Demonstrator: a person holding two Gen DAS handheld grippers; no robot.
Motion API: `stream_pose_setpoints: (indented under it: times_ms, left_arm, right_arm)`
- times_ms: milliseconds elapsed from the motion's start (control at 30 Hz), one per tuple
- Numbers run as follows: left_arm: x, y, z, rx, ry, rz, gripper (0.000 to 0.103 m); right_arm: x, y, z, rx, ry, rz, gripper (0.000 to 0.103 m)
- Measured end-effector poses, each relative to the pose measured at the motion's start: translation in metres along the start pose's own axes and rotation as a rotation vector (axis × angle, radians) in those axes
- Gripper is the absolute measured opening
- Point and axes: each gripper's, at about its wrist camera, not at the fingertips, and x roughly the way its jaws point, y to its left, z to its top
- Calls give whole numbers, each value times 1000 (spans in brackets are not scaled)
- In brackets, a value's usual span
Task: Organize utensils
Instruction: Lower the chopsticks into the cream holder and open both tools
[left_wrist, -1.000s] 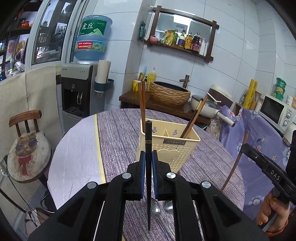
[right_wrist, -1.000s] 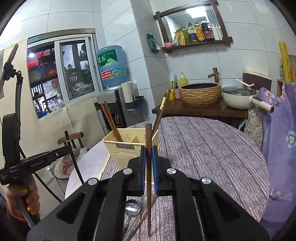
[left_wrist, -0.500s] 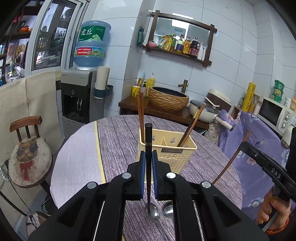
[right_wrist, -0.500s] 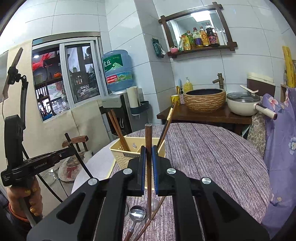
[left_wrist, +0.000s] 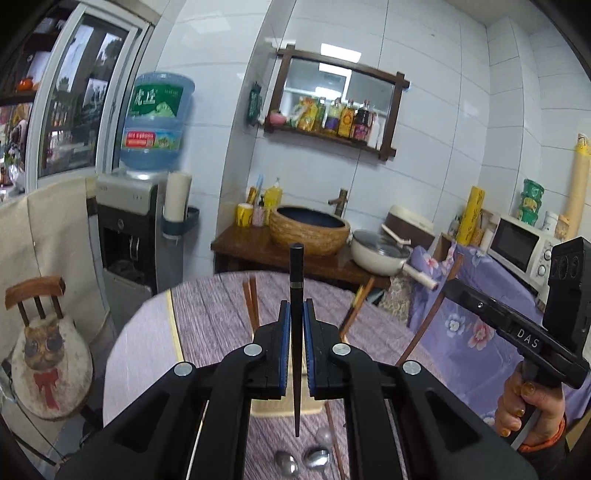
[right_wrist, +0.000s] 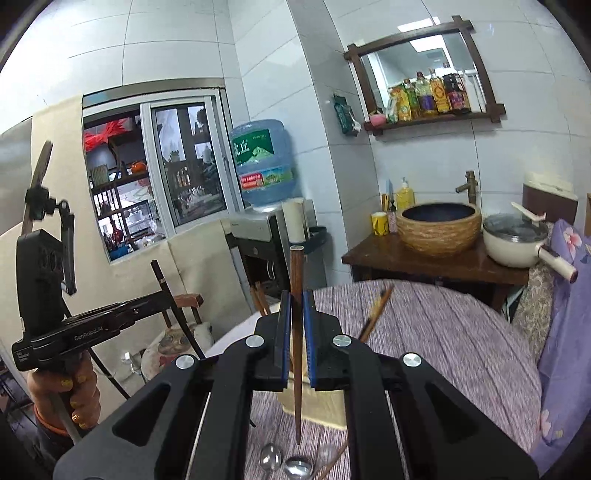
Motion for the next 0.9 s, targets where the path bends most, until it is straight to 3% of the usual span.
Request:
stream_pose_setpoints:
  times_ms: [133, 333, 633, 900]
  left_arm:
    - [8, -6, 33, -1, -55, 15, 8]
    - [47, -4, 53, -23, -55, 53, 8]
    - [103, 10, 5, -45, 53, 84, 8]
    - [121, 18, -34, -57, 133, 99, 8]
  right_arm:
    - [15, 1, 34, 3, -23, -16, 8]
    - [32, 0, 57, -22, -86, -85, 8]
    - [81, -23, -3, 38, -3, -116, 8]
    - [102, -34, -37, 79, 62, -124, 8]
